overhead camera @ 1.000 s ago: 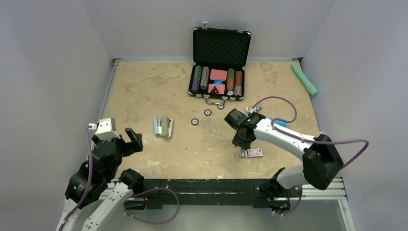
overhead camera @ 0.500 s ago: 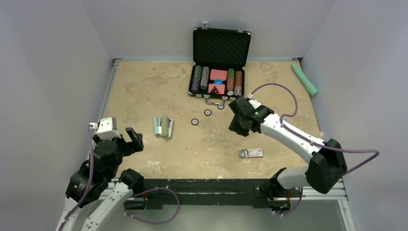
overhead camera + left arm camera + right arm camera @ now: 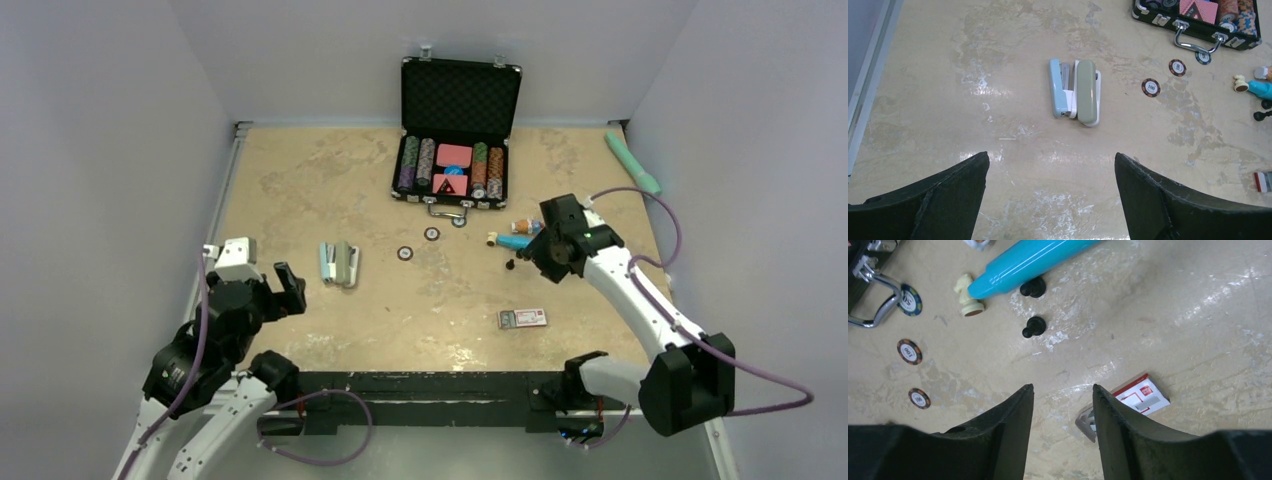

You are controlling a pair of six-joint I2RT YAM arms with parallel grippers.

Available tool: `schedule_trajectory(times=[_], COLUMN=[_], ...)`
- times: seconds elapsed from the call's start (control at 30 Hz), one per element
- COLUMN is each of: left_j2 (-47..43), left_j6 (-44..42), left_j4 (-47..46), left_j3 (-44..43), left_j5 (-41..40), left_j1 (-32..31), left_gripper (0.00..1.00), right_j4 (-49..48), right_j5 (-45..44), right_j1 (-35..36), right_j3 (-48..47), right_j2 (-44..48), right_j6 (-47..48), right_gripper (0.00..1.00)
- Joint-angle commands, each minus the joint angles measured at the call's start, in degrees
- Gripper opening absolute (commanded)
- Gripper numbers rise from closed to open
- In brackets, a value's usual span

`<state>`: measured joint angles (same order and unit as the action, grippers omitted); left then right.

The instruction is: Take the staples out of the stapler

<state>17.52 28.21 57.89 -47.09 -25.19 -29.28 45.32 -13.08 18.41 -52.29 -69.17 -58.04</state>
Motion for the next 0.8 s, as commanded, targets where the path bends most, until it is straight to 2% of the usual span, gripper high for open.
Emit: schedule_trajectory(times=[0.0,0.1,0.2,0.33,0.5,0.63,0.77], left_j2=[3.6,6.2,9.7,15.7,23.6,30.5,37.6], left_j6=[-2.4,-2.7,-0.2,6.2,10.1,10.2,8.8], left_j4=[-2.4,-2.5,-3.8,-10.4,-18.2,-25.0,-31.9], left_j3=[-0.4,-1.7,-2.2,0.7,3.4,4.3,4.2], left_j5=[3.8,7.9,16.5,27.5,31.6,35.3,39.4], left_j1=[0.4,0.3,0.4,-0.3,-3.5,-6.0,-7.0], left_gripper=[0.97,0.95,0.91,0.88,0.87,0.85,0.83], right_j4=[-0.5,-1.2,-1.4,0.0,1.0,-2.5,-1.5], right_j5=[1.5,4.9,6.9,4.6,1.2,0.4,-3.1], right_j1=[-3.5,-3.6,-3.6,-3.5,-3.6,-3.7,-3.9], right_j3=[2.0,3.5,5.0,4.0,3.9,7.1,6.8], right_j2=[6.0,9.2,11.1,11.3,11.5,12.5,9.1], right_j6=[-0.9,-1.6,-3.2,-4.9,-10.3,-14.1,-16.0], right_gripper=[0.48,0.45,0.44,0.45,0.45,0.39,0.32])
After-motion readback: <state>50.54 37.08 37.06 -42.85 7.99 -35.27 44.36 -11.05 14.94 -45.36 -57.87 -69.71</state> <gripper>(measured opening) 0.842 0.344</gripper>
